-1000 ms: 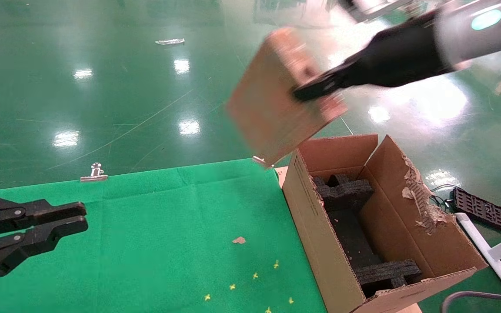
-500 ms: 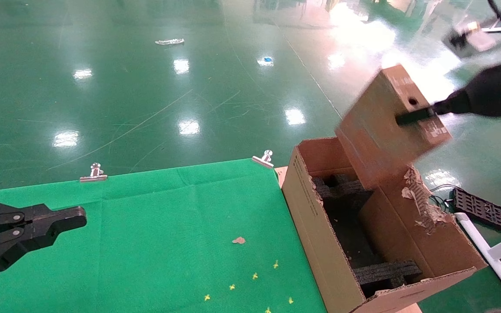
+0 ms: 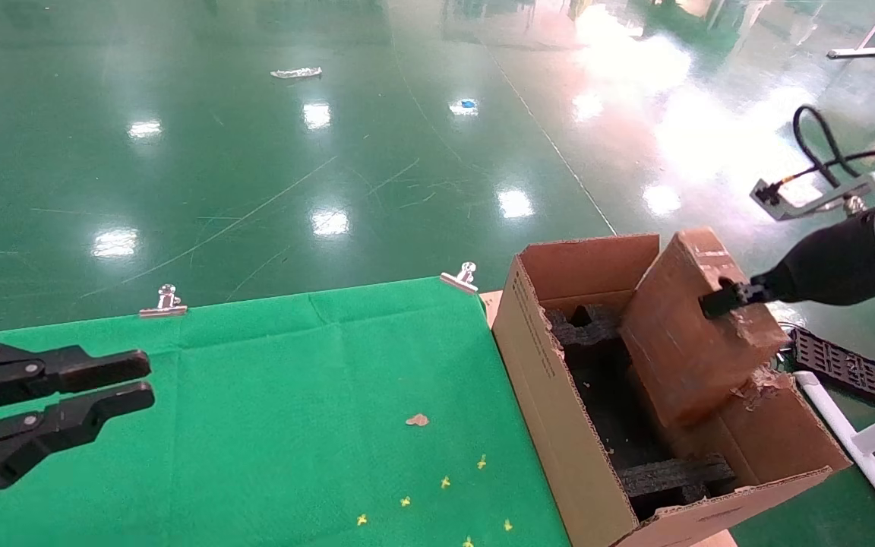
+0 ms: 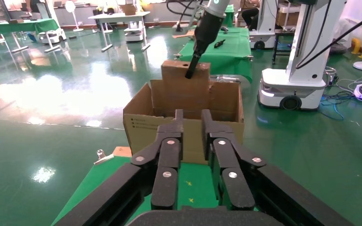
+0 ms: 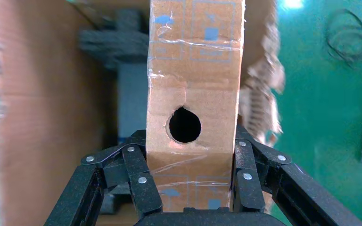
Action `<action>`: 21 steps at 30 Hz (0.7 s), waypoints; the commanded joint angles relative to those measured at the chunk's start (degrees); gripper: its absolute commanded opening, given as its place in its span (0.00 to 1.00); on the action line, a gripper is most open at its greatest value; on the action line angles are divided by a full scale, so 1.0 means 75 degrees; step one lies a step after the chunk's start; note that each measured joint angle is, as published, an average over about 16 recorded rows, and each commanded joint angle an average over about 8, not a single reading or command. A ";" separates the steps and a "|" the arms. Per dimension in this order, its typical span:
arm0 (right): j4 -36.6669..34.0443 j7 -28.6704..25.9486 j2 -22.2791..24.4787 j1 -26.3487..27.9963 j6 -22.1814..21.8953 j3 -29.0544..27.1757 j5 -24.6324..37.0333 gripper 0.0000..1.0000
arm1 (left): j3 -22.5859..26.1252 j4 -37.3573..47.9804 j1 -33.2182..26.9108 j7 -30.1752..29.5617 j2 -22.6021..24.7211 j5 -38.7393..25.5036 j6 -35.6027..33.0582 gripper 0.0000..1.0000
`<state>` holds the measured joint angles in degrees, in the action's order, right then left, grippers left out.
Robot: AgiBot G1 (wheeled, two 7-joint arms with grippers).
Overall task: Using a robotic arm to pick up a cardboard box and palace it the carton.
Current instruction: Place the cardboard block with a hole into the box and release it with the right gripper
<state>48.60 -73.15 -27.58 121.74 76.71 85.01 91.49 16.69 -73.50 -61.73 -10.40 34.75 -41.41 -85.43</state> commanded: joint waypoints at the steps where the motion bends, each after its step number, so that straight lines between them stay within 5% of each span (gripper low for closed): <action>1: -0.0115 -0.0105 -0.0073 -0.0134 -0.0060 0.0107 0.0152 0.00 | 0.0001 0.0000 0.0000 0.0000 0.0000 0.0001 0.0000 1.00; 21: -0.0573 -0.0515 -0.0436 -0.1709 -0.1478 0.0499 0.0304 0.00 | 0.0010 0.0000 -0.0002 0.0005 -0.0004 0.0007 0.0004 1.00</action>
<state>44.09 -77.06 -31.04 108.49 65.12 88.84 93.92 16.77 -73.50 -61.74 -10.36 34.72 -41.36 -85.39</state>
